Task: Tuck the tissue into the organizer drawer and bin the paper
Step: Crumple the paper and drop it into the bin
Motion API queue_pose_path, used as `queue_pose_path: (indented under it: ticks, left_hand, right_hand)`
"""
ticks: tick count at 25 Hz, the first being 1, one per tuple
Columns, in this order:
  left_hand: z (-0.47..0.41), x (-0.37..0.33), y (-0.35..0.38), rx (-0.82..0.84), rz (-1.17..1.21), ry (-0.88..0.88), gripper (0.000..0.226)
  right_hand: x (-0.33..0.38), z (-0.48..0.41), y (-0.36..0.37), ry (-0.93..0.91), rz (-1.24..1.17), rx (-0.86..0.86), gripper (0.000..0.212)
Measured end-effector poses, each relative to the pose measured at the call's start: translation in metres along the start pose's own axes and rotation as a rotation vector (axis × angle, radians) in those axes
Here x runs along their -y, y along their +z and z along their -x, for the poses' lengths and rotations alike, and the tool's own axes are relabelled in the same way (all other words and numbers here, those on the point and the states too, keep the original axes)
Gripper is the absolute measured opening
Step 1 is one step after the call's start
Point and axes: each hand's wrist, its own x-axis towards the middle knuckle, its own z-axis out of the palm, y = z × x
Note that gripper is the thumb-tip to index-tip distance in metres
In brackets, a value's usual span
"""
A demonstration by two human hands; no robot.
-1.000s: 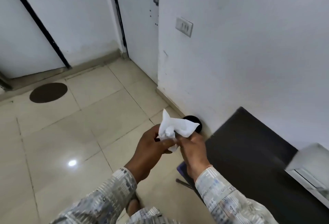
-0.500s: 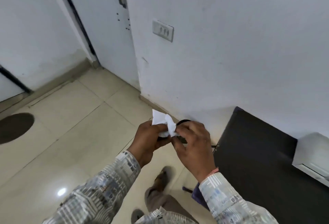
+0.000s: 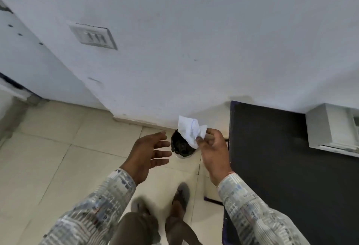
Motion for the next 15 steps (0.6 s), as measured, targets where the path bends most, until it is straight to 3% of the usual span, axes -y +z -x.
queue_pose_path:
  ticks: [3,6,11,15]
  left_hand:
    - [-0.077,0.005,0.026,0.052,-0.103,-0.064,0.031]
    - [-0.157,0.020,0.039,0.084,-0.180,-0.113,0.027]
    - [-0.298,0.072,0.041,0.094,-0.299,-0.190,0.022]
    - [-0.378,0.127,0.024,0.074,-0.365,-0.304,0.022]
  right_hand:
    - [-0.032,-0.042,0.016,0.139,-0.027,-0.116,0.026]
    - [-0.076,-0.088,0.039,0.218,-0.023,-0.194,0.016]
    - [-0.184,-0.180,0.088,0.470,-0.081,-0.374,0.012]
    - [-0.278,-0.245,0.120,0.725,-0.050,-0.341,0.013]
